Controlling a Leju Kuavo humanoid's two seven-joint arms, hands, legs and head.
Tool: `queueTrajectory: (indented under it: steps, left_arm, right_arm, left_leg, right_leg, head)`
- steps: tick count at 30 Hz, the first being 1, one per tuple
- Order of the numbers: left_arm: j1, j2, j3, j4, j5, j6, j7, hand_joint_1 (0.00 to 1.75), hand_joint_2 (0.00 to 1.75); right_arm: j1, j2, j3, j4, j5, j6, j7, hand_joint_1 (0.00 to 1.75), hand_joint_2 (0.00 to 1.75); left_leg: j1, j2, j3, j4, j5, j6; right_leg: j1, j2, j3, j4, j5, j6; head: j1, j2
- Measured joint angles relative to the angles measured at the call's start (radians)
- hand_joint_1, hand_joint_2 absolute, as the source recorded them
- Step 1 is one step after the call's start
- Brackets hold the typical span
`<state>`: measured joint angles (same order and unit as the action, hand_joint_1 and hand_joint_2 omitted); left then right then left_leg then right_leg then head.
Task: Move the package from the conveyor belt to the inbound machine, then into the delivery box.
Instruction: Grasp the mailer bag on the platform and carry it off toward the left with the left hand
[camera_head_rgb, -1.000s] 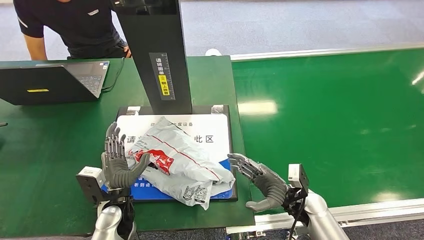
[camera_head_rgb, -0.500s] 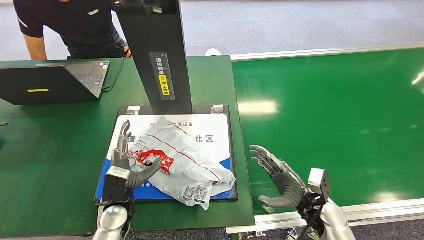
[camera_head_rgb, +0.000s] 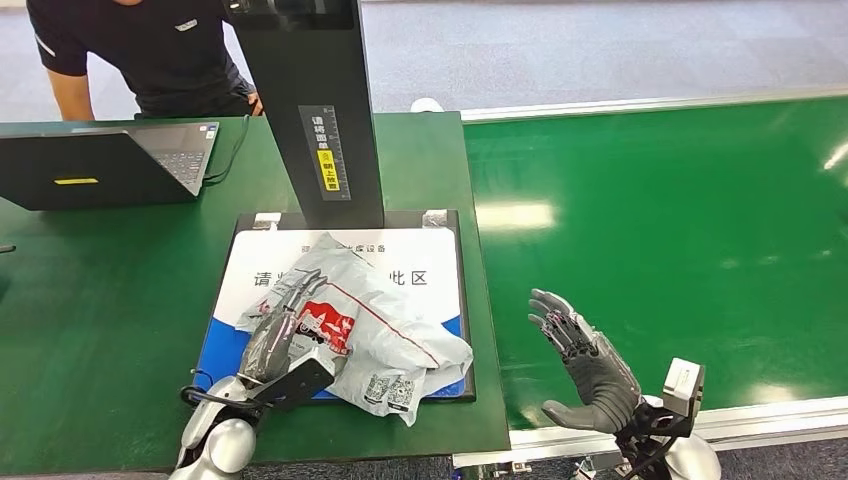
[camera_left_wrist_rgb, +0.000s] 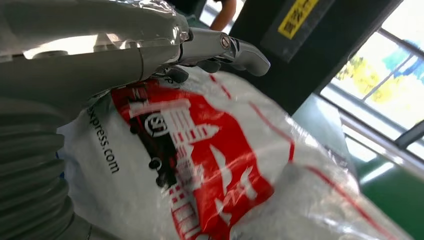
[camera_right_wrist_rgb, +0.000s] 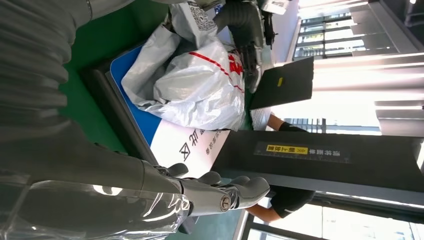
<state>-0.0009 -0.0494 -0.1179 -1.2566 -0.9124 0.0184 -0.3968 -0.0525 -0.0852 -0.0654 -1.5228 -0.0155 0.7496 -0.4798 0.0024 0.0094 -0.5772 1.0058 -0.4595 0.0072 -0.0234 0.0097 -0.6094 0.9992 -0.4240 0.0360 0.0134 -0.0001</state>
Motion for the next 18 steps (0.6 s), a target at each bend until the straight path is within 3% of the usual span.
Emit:
queueTrajectory:
  steps: [2, 3, 6, 7, 18]
  left_arm:
    - [-0.001, 0.009, -0.008, 0.004, -0.011, -0.037, 0.04, 0.0, 1.75]
    - [-0.003, 0.014, -0.011, 0.009, -0.019, -0.049, 0.06, 0.33, 1.75]
    - [-0.015, 0.026, -0.02, 0.035, -0.048, -0.05, 0.102, 1.64, 1.75]
    - [-0.021, 0.03, -0.022, 0.046, -0.055, -0.044, 0.109, 1.75, 1.75]
    - [-0.061, 0.047, -0.024, 0.096, -0.073, -0.033, 0.129, 1.75, 1.75]
  right_arm:
    - [-0.001, 0.003, -0.001, 0.0, 0.001, 0.003, 0.0, 0.0, 1.75]
    - [-0.001, 0.004, -0.001, 0.0, 0.002, 0.003, 0.001, 0.0, 1.75]
    - [-0.001, 0.009, -0.001, 0.0, 0.004, 0.0, 0.007, 0.0, 1.75]
    - [0.001, 0.011, -0.001, -0.001, 0.003, -0.002, 0.011, 0.0, 1.75]
    - [0.019, 0.026, -0.002, -0.003, 0.0, -0.004, 0.02, 0.0, 1.75]
  left_leg:
    - [0.0, 0.0, 0.0, 0.0, 0.0, 0.0]
    - [0.0, 0.0, 0.0, 0.0, 0.0, 0.0]
    - [0.0, 0.0, 0.0, 0.0, 0.0, 0.0]
    - [0.0, 0.0, 0.001, 0.0, 0.0, 0.0]
    - [0.0, 0.0, 0.006, -0.001, 0.0, 0.0]
  right_leg:
    - [0.0, 0.0, 0.0, 0.0, 0.0, 0.0]
    - [0.0, 0.0, 0.0, 0.0, 0.0, 0.0]
    - [0.0, 0.0, 0.0, 0.0, 0.0, 0.0]
    - [0.0, 0.0, 0.0, 0.0, 0.0, 0.0]
    - [0.0, 0.0, 0.006, 0.0, 0.0, 0.0]
  head:
    - [0.0, 0.0]
    - [0.0, 0.0]
    - [0.0, 0.0]
    - [0.0, 0.0]
    - [0.0, 0.0]
